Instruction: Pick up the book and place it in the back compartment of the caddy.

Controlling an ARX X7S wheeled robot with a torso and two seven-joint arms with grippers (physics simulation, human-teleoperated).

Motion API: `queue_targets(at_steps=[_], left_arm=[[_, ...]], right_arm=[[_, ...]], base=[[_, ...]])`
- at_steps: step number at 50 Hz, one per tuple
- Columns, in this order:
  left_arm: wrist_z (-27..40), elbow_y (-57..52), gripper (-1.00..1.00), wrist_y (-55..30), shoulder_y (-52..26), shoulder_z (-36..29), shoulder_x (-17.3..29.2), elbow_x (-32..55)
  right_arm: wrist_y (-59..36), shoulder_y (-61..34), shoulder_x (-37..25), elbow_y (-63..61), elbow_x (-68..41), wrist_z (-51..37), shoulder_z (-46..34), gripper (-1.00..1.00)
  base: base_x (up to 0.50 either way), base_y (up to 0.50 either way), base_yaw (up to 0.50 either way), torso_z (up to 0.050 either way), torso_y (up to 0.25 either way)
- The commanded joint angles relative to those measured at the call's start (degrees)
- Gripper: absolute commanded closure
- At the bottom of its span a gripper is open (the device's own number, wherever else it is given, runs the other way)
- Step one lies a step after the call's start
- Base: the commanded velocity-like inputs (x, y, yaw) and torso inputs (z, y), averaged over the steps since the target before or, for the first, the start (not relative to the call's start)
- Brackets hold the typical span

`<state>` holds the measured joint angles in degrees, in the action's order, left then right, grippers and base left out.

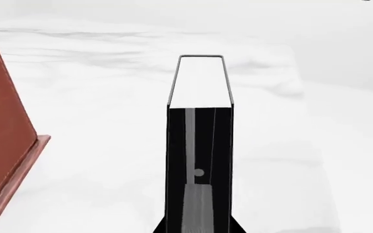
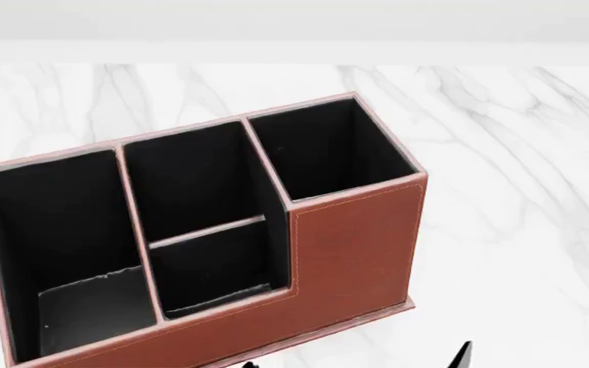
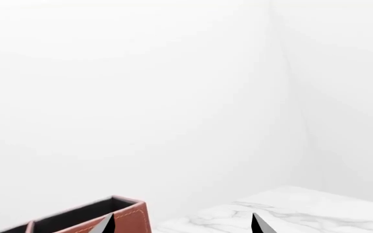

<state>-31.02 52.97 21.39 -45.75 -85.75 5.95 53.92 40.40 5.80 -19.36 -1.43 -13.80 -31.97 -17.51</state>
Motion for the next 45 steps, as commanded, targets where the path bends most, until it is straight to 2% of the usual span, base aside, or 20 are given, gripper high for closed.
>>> queue_targets(at_steps=[1,14,25,37,45], left_arm=[[6.8,-10.6,1.00,-0.3,-1.0,-0.7,7.5,0.7],[12.3,-20.2,1.00,-0.2,-1.8,0.0,14.6,0.3],[19.2,-32.6,1.00,-1.3,-3.3,-0.4,21.9,-2.1],[22.7,-38.9,1.00,-3.2,-5.0,0.0,26.6,-2.1],[21.0,-43.1,1.00,-5.3,-6.9,0.7,30.3,1.5]], right_arm=[[0.1,0.1,-0.2,-0.3,-0.2,-0.3,0.2,-1.00],[0.0,0.2,-0.2,-0.5,-0.1,-0.4,0.1,-1.00],[0.0,0.1,-0.2,-0.3,0.1,-0.5,0.0,-1.00],[0.0,-0.2,-0.1,0.2,0.0,-0.4,-0.2,-1.00],[-0.2,-0.4,0.0,0.6,0.2,-0.3,-0.5,-1.00]], base=[[0.00,0.00,0.00,0.000,0.000],[0.00,0.00,0.00,0.000,0.000],[0.00,0.00,0.00,0.000,0.001],[0.00,0.00,0.00,0.000,0.001],[0.00,0.00,0.00,0.000,0.001]])
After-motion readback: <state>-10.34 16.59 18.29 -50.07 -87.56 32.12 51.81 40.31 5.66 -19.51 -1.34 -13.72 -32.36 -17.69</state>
